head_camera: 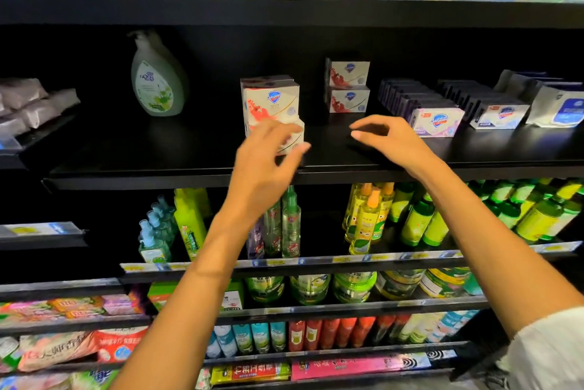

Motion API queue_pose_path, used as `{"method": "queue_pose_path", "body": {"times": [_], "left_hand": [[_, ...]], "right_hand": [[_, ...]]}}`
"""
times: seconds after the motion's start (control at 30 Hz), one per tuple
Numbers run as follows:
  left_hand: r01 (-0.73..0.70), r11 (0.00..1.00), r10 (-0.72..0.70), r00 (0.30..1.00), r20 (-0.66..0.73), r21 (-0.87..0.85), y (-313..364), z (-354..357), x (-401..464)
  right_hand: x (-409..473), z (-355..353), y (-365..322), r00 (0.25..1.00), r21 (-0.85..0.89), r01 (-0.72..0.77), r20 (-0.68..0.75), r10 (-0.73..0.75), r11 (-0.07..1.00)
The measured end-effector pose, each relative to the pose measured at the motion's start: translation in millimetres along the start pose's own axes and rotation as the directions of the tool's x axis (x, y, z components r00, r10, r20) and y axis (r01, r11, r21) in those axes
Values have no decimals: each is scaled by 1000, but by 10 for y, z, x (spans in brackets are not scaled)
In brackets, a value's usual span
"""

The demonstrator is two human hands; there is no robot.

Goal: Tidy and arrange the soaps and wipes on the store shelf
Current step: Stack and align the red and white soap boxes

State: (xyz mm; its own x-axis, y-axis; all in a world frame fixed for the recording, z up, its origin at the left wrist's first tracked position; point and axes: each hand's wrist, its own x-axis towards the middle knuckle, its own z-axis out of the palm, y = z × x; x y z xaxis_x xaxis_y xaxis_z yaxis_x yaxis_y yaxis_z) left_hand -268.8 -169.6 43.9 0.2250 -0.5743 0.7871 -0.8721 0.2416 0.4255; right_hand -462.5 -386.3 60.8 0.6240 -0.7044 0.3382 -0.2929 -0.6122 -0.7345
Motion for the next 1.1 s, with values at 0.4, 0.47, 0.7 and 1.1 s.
{"method": "queue_pose_path", "body": {"times": [0.4,0.47,0.7,1.1], "left_hand": [[-106,969,-42,818,574,223,-63,617,178],[-129,974,12,851,526,187,-113,641,124],[-110,982,22,878,478,156,-175,671,104],[-100,981,10,877,481,163,-154,666,123]], "right_hand": [[913,106,290,908,76,-287,-296,297,955],[1073,115,362,920,-10,-280,-289,265,960],[1759,192,816,919,83,-298,-245,309,951],[1624,234,557,911,24,-306,-283,300,952]]}}
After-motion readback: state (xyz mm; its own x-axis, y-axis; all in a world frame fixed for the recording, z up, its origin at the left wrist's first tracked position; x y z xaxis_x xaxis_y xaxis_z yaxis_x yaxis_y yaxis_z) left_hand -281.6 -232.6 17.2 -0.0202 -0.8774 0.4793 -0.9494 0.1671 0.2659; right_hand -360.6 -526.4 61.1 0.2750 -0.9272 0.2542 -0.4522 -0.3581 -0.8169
